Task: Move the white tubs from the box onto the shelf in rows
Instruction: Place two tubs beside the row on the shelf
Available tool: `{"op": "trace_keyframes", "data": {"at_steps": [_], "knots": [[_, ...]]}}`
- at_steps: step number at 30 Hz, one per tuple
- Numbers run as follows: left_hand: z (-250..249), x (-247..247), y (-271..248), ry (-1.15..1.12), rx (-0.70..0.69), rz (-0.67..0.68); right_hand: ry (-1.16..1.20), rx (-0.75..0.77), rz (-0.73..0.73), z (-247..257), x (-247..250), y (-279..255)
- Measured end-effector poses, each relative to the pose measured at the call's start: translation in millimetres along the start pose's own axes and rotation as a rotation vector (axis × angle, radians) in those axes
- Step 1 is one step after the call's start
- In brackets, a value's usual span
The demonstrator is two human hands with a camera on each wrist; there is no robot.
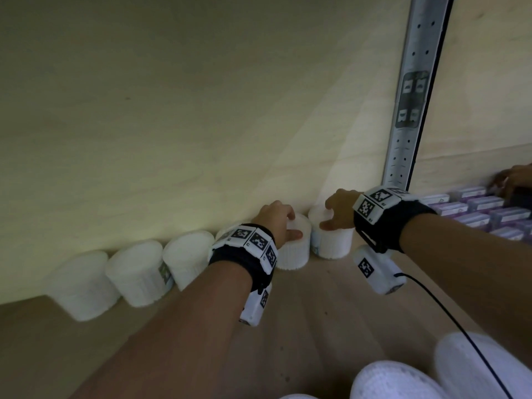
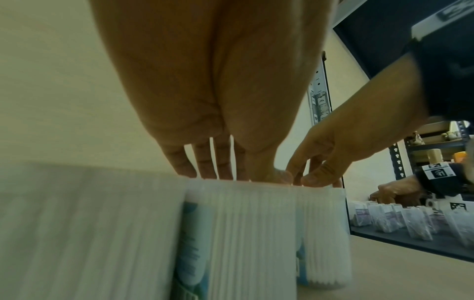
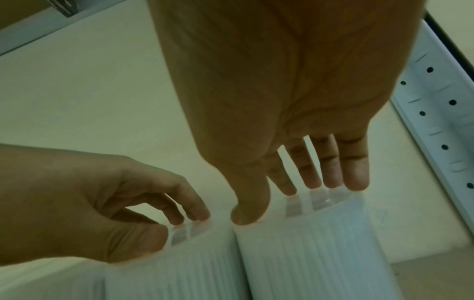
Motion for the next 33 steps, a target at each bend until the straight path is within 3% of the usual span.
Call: {"op": "trace_keyframes", "data": {"at_steps": [7, 14, 19, 33], "knots": [[0, 0, -1, -0.005, 0.002, -0.005, -0.031, 0.044, 0.056, -2, 0, -3], [-2, -1, -1, 0.009, 0.003, -0.010, 0.101, 0.105, 0.140, -5, 7, -2], [-2, -3, -1, 0.010, 0.000, -0.009, 0.106, 0.003, -0.044, -12, 12, 6], [-2, -2, -3, 0.001, 0.007, -0.021, 0.099, -0.004, 0.005, -3, 1, 10]]}}
Point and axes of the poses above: each hand's wrist, its own y-axis towards the middle knuckle, its own x-axis out of the back of the hand, z = x × y, the point moved 5 cm from there along y, towards the middle knuckle, and after that the axes turned 3 degrees about x, right-handed, at the moved point
